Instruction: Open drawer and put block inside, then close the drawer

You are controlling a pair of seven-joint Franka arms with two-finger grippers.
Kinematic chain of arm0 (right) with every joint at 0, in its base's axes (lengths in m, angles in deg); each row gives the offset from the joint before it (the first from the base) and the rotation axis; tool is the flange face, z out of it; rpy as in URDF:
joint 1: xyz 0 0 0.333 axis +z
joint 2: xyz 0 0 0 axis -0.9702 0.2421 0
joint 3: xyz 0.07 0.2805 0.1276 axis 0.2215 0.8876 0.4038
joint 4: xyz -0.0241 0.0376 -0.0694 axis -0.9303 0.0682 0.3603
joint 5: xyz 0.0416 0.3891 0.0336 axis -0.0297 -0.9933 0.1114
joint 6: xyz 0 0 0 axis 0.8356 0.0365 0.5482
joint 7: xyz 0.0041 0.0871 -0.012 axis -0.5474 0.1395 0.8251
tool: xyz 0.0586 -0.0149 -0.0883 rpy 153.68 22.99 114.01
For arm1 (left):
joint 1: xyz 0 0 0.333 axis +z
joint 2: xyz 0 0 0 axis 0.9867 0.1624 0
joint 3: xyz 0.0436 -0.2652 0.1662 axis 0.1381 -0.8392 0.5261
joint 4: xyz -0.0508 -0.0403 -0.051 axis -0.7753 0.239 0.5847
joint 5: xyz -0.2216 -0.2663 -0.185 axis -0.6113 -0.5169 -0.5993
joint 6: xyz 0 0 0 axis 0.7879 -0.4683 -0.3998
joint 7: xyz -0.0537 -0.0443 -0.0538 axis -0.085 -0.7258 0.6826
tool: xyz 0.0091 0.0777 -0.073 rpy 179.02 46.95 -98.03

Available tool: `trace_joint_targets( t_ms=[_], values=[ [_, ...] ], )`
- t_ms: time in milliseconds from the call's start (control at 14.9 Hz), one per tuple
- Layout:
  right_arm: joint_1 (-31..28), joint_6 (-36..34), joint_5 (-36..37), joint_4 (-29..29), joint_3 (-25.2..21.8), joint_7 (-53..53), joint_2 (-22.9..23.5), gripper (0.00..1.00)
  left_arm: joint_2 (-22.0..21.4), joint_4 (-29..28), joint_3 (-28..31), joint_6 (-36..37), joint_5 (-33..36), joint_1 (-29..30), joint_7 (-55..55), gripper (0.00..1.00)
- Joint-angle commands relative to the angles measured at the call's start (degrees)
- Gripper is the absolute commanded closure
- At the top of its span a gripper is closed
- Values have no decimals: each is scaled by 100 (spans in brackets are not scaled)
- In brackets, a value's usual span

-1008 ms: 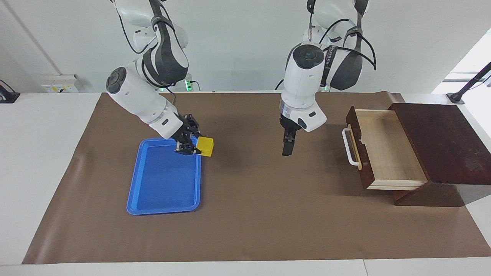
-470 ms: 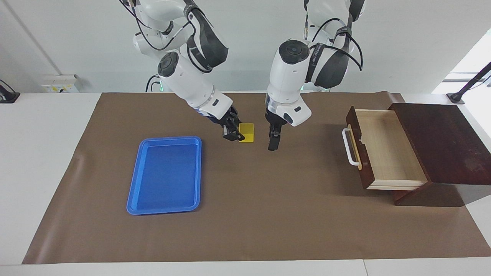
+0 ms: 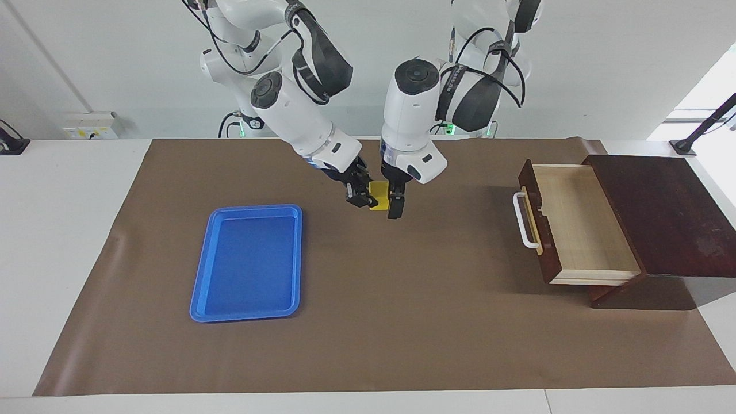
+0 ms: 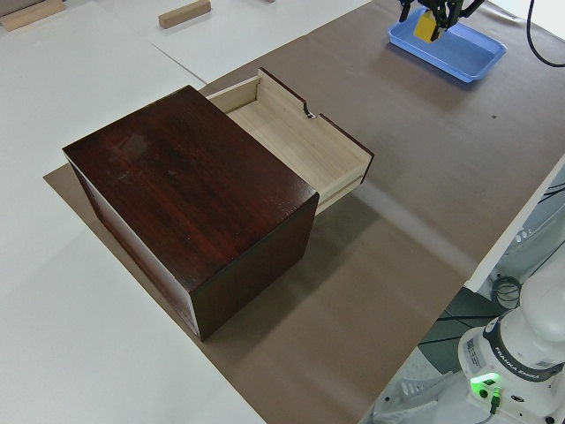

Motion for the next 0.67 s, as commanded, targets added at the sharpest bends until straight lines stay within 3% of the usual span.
trace_joint_targets(
  t_ms=[0,67,134,202,336,403,470,605],
  values=[
    [50,104,-82,2,-5,-176,-31,100,-167,-239,88,13,-72,-207,189,0],
    [58,113,-82,2,-5,-228,-31,100,-176,-266,96,-22,-72,-252,224,0],
    [59,113,-82,2,-5,-229,-31,100,-185,-293,96,-5,-72,-252,233,7],
    [59,113,-82,2,-5,-229,-31,100,-185,-302,96,12,-72,-252,233,22],
    [58,113,-82,-7,-5,-238,-31,100,-194,-310,105,56,-72,-252,260,61],
    [59,113,-82,-7,-5,-246,-31,100,-194,-310,114,65,-81,-235,268,86],
    [59,113,-91,-7,-5,-246,-31,100,-194,-302,105,56,-90,-208,260,100],
    [50,104,-82,-7,-5,-246,-31,100,-194,-302,114,65,-107,-173,260,100]
  ],
)
